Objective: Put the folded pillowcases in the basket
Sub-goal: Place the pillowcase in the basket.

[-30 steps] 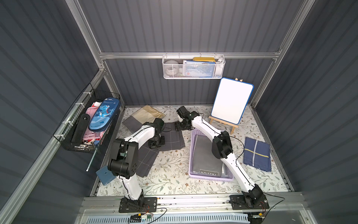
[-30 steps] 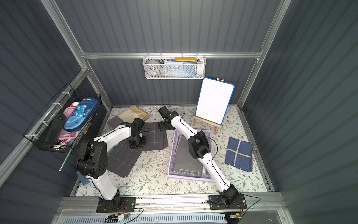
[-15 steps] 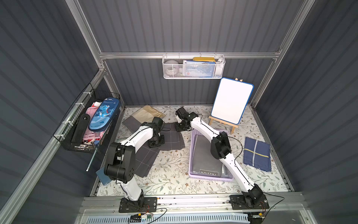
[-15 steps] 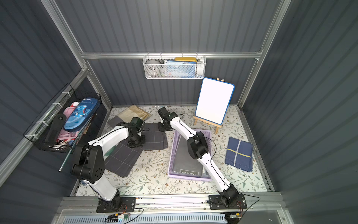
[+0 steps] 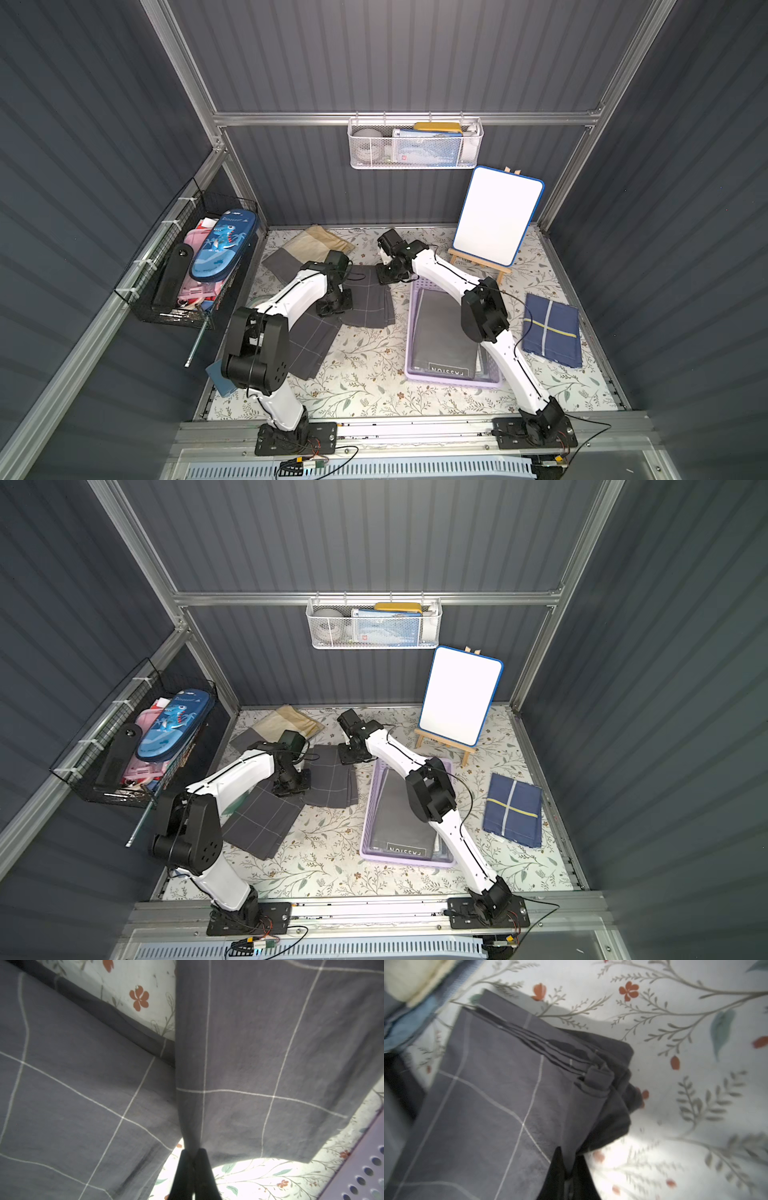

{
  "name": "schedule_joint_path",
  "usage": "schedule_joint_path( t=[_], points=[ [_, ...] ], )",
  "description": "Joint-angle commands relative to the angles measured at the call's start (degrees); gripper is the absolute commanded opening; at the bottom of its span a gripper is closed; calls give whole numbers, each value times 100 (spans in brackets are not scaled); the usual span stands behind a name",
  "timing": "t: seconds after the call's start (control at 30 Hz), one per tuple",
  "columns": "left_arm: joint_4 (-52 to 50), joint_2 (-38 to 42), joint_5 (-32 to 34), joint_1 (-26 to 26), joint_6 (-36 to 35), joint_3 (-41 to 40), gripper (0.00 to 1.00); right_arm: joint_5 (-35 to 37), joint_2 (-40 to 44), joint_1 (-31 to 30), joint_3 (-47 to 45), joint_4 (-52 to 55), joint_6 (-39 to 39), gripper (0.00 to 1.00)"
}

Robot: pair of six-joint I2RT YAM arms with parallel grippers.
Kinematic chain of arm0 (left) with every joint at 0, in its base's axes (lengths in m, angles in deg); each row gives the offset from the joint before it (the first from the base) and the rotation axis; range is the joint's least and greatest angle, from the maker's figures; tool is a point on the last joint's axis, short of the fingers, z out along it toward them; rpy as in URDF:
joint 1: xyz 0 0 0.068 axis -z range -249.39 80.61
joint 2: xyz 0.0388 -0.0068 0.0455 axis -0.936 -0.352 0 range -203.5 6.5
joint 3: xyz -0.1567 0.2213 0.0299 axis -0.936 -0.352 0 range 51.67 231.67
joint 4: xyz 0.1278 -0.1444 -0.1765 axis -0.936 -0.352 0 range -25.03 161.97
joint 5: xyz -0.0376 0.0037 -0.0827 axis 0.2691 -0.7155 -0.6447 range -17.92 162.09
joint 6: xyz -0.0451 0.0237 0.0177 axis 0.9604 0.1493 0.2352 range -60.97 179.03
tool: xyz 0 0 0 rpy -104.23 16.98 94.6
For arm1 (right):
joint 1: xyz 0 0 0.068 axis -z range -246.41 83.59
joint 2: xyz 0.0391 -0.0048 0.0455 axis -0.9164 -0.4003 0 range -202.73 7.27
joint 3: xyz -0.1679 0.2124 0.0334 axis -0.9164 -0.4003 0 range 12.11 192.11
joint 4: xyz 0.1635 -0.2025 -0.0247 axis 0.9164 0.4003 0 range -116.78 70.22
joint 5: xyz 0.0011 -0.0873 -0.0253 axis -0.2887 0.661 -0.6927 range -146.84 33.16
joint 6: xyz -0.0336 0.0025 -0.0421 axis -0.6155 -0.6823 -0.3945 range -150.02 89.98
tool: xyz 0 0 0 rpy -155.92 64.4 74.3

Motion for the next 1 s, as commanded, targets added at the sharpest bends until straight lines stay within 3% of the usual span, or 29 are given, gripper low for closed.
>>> schedule_joint_path(
  t=[0.0, 0.3, 0.43, 0.63, 0.97],
  points=[
    [-239, 358, 3, -5, 84, 260, 0, 211, 600, -74, -204, -304, 88, 0],
    [-445, 865, -246, 8, 140, 764, 0, 428, 1191, -127, -329, 129, 195, 0],
    [-459, 1037, -448, 235, 288, 959, 0, 800, 1758, -114, -855, 341, 310, 0],
    [-311, 869, -254, 1414, 997, 1328, 0, 1343, 3184, 40, -2606, 201, 585, 0],
    [463, 675, -156, 3213, 2101, 1170, 0, 1727, 5587, 460, -5286, 40, 1010, 0]
  ],
)
